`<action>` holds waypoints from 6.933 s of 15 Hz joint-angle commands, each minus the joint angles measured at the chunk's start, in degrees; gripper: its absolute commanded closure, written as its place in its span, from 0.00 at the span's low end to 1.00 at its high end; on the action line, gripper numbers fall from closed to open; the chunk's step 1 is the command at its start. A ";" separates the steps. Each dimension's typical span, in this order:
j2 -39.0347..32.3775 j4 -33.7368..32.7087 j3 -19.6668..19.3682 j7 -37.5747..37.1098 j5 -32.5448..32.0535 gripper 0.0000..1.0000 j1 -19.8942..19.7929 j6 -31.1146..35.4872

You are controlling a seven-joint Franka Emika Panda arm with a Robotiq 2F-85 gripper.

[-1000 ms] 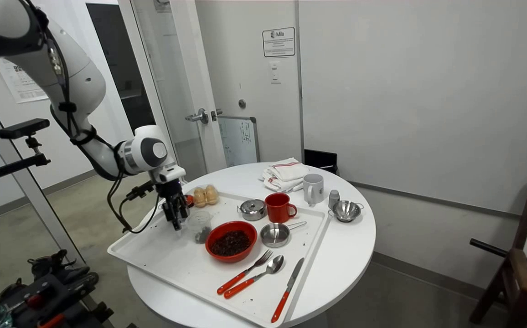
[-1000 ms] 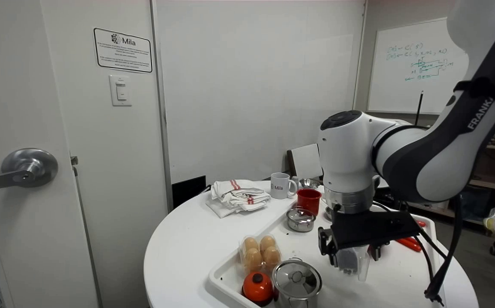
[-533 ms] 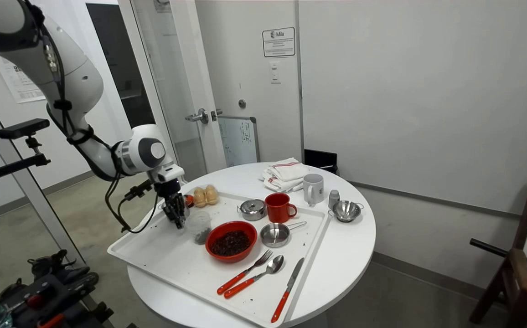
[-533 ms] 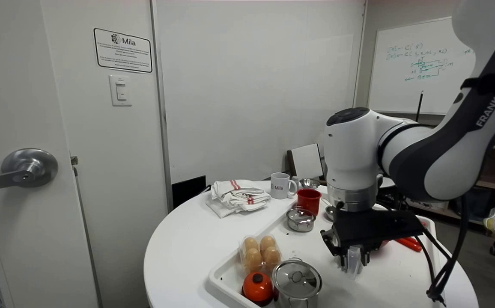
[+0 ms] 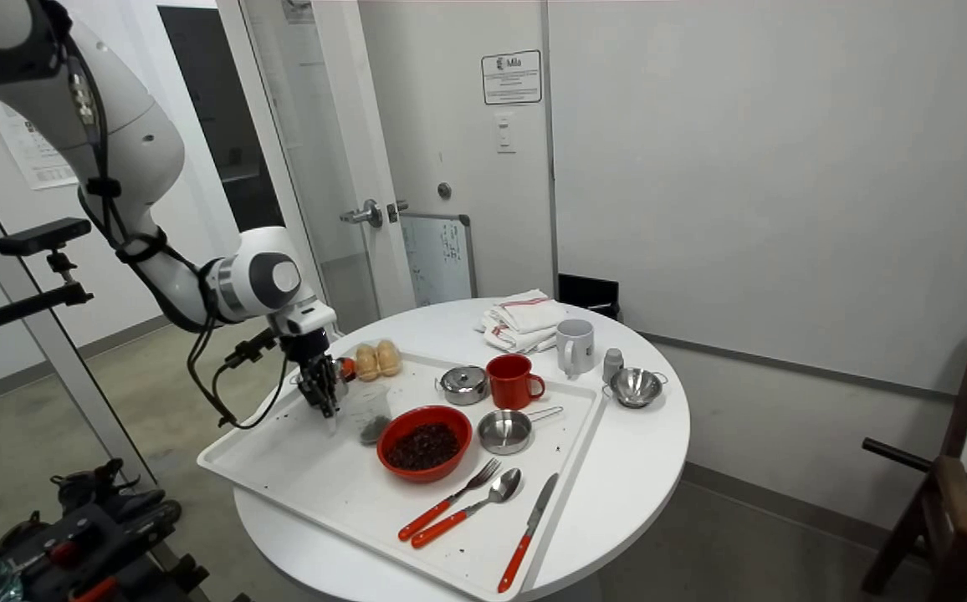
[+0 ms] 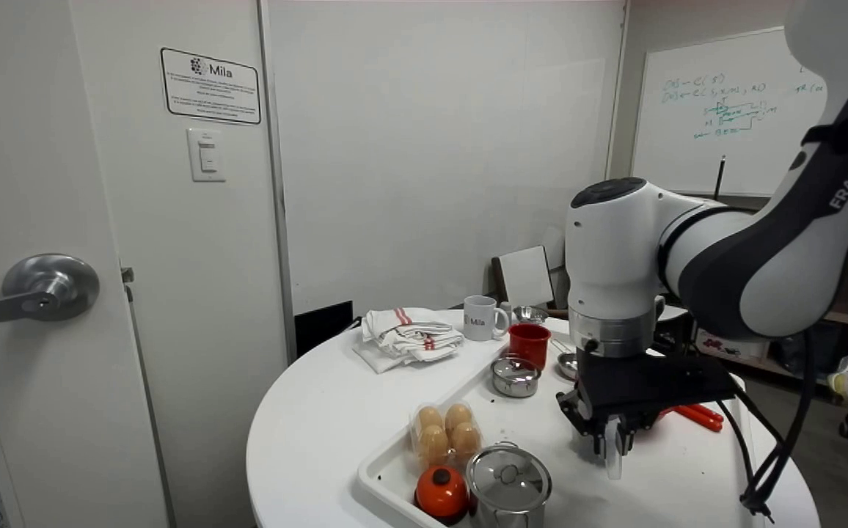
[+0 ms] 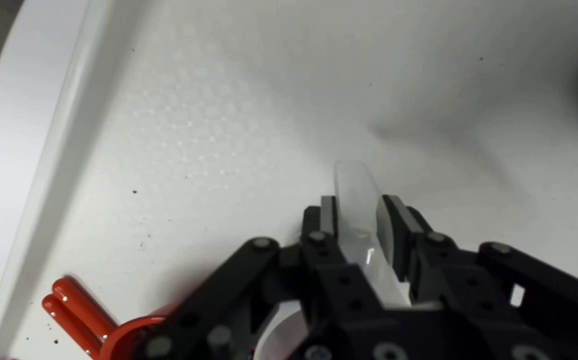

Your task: Move the cup to the left

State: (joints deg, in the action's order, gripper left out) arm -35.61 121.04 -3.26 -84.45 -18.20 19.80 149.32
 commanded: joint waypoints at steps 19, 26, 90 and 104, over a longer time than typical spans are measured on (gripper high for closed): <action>14.17 3.38 3.77 44.53 31.07 0.88 -19.78 -16.56; 17.15 4.09 1.64 60.80 44.18 0.88 -26.94 -22.34; 10.96 -4.11 -6.65 57.78 76.68 0.90 -30.44 -52.13; 0.88 -16.67 -4.02 54.56 77.58 0.89 -29.02 -64.33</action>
State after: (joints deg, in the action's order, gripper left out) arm -32.44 108.88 -6.27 -27.72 58.50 -8.65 88.52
